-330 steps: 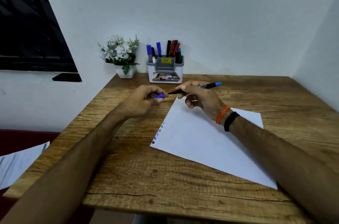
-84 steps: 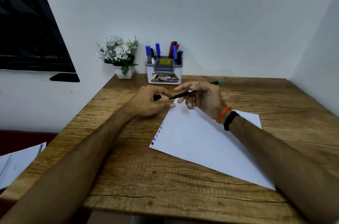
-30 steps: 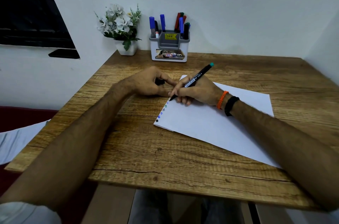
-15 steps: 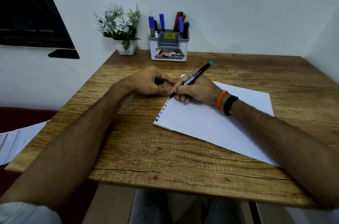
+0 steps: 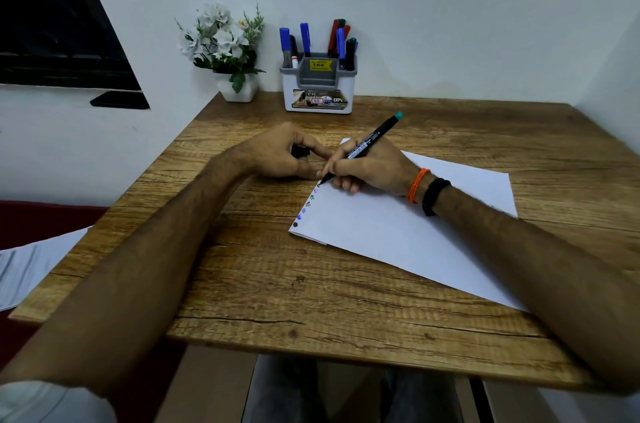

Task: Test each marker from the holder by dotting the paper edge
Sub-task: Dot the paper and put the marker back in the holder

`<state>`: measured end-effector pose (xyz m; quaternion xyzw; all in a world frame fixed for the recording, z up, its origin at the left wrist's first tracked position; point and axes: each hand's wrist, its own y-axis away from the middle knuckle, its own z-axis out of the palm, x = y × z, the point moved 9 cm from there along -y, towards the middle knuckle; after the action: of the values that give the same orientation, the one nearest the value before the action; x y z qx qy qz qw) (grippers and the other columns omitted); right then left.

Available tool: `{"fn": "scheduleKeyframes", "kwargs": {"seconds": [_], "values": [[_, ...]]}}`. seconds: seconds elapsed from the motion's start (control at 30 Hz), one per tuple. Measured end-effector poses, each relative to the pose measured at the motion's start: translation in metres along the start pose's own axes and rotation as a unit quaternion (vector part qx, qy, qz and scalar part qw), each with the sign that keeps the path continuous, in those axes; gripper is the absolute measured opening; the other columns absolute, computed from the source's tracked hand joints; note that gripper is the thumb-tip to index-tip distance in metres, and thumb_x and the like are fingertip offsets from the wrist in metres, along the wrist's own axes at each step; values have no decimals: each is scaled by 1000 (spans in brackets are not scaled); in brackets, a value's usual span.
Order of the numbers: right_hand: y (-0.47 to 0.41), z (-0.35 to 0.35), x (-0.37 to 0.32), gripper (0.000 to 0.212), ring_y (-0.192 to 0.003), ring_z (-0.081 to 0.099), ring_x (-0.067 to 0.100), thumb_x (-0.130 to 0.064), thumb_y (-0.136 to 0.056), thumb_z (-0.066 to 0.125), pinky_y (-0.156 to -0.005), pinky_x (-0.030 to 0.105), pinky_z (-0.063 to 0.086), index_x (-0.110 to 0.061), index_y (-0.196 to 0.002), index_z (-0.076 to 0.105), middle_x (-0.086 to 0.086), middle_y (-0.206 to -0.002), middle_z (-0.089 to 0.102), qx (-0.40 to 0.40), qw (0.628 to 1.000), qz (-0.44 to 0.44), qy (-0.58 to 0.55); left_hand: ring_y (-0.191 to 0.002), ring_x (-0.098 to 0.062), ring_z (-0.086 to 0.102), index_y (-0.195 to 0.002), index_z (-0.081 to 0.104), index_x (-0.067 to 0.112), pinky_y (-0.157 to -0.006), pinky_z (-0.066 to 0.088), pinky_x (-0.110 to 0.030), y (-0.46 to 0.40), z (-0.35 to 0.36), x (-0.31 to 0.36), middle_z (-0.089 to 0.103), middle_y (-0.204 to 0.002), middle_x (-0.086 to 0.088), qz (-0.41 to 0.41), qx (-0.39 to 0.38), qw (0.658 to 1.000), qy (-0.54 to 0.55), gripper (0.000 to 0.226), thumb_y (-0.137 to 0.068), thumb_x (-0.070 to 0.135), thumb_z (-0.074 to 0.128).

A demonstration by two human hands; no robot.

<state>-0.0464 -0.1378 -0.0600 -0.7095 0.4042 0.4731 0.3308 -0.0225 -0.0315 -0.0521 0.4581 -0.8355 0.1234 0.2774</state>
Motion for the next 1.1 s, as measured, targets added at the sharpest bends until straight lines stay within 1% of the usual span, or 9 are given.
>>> {"fn": "scheduleKeyframes", "kwargs": {"seconds": [0.13,0.27,0.43,0.53,0.63,0.7,0.83,1.0,1.1], "values": [[0,0,2,16,-49,60,8,6,-88,56,-47,17,49,9,-80,69,8,-78,74,-8,1000,4,4,-58,0,44,-117,67,31,-63,38,-23,0,0,0,55,-59,17,3,1,1000,5,37,-83,22,74],[-1,-1,2,22,-51,60,8,5,-87,57,-47,17,48,-4,-72,71,9,-80,74,11,1000,7,4,-71,-15,51,-110,65,41,-73,47,-38,0,2,2,67,-78,-1,10,3,1000,7,38,-81,18,75],[0,-5,-1,17,-50,59,10,3,-87,58,-46,18,48,-1,-78,73,20,-77,72,20,1000,-17,-15,-63,-2,48,-114,65,35,-68,41,-25,1,-1,3,60,-62,22,-2,7,1000,14,39,-81,17,75],[0,-8,-2,14,-50,58,12,3,-89,57,-44,19,47,7,-86,71,14,-68,69,28,998,-26,-43,-72,-13,57,-109,69,37,-72,47,-34,1,1,0,69,-78,9,-1,2,1000,16,32,-80,25,76],[1,-12,-3,12,-49,59,13,4,-90,57,-44,19,47,9,-93,68,15,-68,66,46,994,-30,-91,-69,-9,53,-113,70,34,-70,42,-28,0,1,-5,67,-78,-3,-3,13,1000,20,36,-78,34,78],[1,-18,-5,8,-49,60,14,3,-89,59,-44,21,47,5,-95,65,17,-71,66,70,990,-32,-122,-69,-6,52,-118,66,34,-69,41,-25,1,-3,-4,62,-76,3,-8,31,999,15,43,-77,34,79],[1,-30,-7,2,-48,57,12,-5,-87,67,-45,21,46,-3,-87,66,10,-70,68,112,985,-37,-124,-96,-12,57,-123,53,28,-81,44,-30,5,-17,-12,60,-102,5,-48,87,994,46,49,-80,35,76],[2,-47,-11,6,-50,53,15,-13,-87,71,-47,22,44,-7,-88,72,6,-71,66,149,981,-56,-111,-100,-13,61,-108,51,27,-94,47,-37,8,-25,-11,67,-99,3,-21,136,983,121,16,-96,16,55],[2,-51,-7,21,-55,55,15,-21,-90,63,-51,22,45,-5,-99,74,12,-83,69,137,980,-40,-140,-90,-9,62,-105,59,24,-83,46,-29,7,-25,-7,66,-94,7,-5,141,984,107,15,-96,12,55]]}}
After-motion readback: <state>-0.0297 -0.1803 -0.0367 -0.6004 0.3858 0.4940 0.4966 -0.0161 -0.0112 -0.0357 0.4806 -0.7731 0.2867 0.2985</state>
